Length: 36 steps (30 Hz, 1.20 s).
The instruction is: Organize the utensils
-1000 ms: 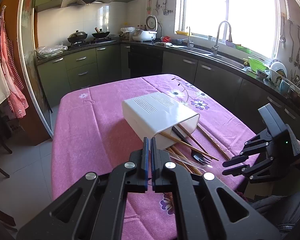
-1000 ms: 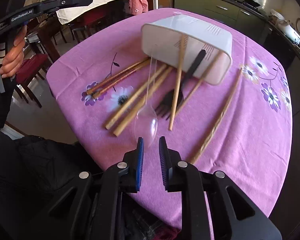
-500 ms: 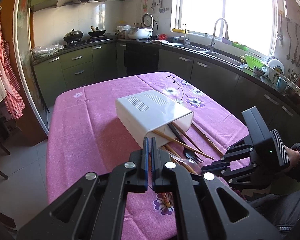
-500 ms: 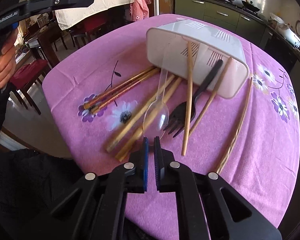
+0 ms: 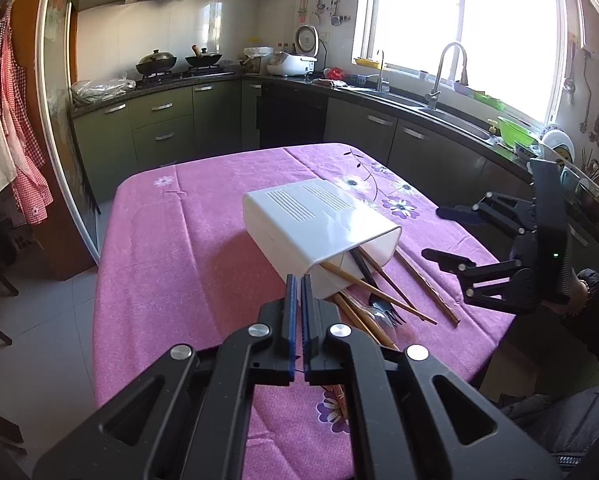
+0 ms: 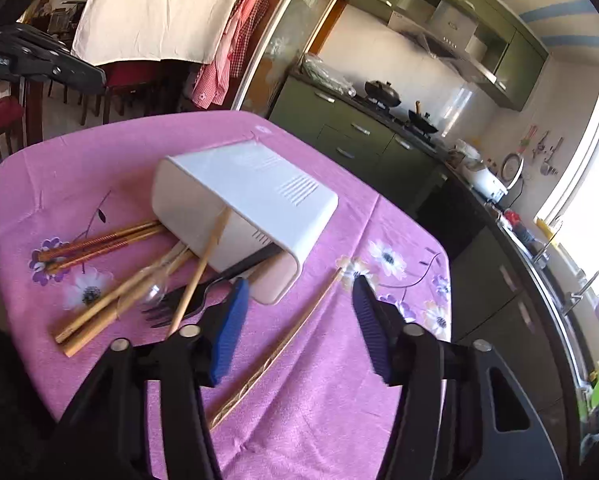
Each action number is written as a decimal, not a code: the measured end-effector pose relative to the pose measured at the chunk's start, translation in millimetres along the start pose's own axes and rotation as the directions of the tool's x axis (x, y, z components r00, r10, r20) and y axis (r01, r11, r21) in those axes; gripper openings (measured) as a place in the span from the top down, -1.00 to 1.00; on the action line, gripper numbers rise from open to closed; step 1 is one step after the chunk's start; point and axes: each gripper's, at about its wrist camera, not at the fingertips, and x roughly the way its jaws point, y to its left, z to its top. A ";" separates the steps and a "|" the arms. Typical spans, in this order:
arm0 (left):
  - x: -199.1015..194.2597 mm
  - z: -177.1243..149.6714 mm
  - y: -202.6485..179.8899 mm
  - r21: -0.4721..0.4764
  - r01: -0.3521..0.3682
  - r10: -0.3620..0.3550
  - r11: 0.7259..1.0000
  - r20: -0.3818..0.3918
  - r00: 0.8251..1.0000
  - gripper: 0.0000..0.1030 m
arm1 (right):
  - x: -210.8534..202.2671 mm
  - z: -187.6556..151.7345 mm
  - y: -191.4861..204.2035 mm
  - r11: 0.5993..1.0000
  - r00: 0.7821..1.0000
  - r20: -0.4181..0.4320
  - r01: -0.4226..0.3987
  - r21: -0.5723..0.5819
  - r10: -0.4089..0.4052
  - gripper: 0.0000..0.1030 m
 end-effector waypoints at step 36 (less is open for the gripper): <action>-25.5 2.0 1.1 0.032 -0.042 0.039 0.999 0.089 0.995 0.78 | 82.1 117.9 -111.5 0.806 0.820 -0.382 -0.152 0.572 0.426 0.89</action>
